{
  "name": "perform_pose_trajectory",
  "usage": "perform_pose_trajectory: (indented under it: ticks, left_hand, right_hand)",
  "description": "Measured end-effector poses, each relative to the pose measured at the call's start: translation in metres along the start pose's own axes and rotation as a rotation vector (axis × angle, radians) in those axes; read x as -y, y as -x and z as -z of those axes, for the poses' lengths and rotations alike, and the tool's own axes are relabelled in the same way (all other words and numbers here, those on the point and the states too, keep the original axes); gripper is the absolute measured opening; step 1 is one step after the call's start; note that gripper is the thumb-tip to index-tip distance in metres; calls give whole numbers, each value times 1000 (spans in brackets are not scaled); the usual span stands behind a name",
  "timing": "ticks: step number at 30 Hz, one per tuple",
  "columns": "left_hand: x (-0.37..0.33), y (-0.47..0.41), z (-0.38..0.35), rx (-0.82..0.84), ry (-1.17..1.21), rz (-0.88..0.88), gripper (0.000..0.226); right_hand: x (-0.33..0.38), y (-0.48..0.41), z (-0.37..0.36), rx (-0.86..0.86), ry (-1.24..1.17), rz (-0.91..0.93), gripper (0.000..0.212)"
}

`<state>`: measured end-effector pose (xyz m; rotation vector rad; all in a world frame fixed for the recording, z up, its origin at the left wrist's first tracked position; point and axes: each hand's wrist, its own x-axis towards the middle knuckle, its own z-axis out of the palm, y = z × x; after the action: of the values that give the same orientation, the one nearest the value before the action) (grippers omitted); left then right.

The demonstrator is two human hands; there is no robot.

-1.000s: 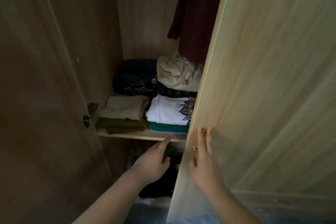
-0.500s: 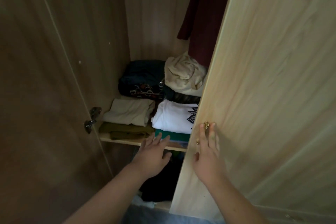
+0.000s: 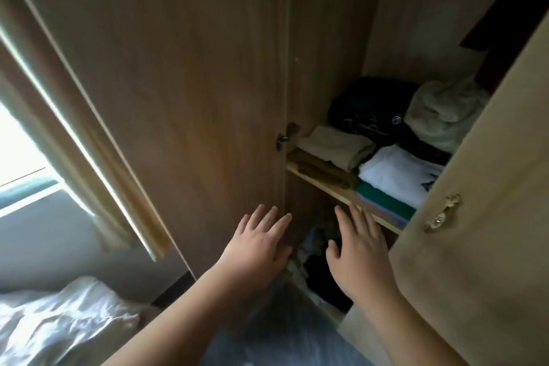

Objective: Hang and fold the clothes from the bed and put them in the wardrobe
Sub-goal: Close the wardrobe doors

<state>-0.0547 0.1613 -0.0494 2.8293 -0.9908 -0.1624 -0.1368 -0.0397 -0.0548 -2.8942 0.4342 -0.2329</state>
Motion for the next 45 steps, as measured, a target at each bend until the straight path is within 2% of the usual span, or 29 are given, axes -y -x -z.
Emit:
perform_pose_trajectory:
  ticks: [3,4,6,11,12,14,16,17,19,23,29,34,38,42,45]
  left_hand:
    - [41,43,19,-61,32,84,88]
    - [58,56,22,-99,46,109,88]
    - [92,80,26,-190,100,162,71]
    - [147,113,50,-416,427,404,18]
    - [157,110,55,-441,512,459,15]
    - [182,99,64,-434,667,519,31]
    - [202,88,74,-358,811,463,54]
    - [206,85,76,-298,875,408,51]
    - [210,83,77,-154,899,308,46]
    - [225,80,54,-115,839,207,70]
    - [197,104,59,-7,793,-92,85]
    - [149,90,37,144,634,-362,94]
    - [91,65,22,190,495,-517,93]
    - [23,35,9,185,424,-600,93]
    - [-29,7,1,126,383,-601,90]
  right_hand:
    - [52,-6,-2,57,-98,124,62]
    - [69,-8,-2,66,-127,161,61]
    - [101,-12,0,72,-178,212,58]
    - [180,-23,12,62,-322,295,55]
    - [196,-27,16,45,-351,304,56]
    - [231,-33,25,11,-398,304,57]
    - [268,-39,33,-21,-452,298,59]
    - [285,-40,35,-43,-483,301,60]
    - [317,-40,35,-84,-522,294,62]
    - [347,-30,22,-204,-585,184,65]
    - [323,3,19,-376,-582,49,61]
    - [258,36,31,-518,-544,-130,56]
    - [197,46,41,-590,-503,-272,56]
    - [135,49,55,-574,-505,-337,75]
    - [96,50,67,-587,-258,-301,85]
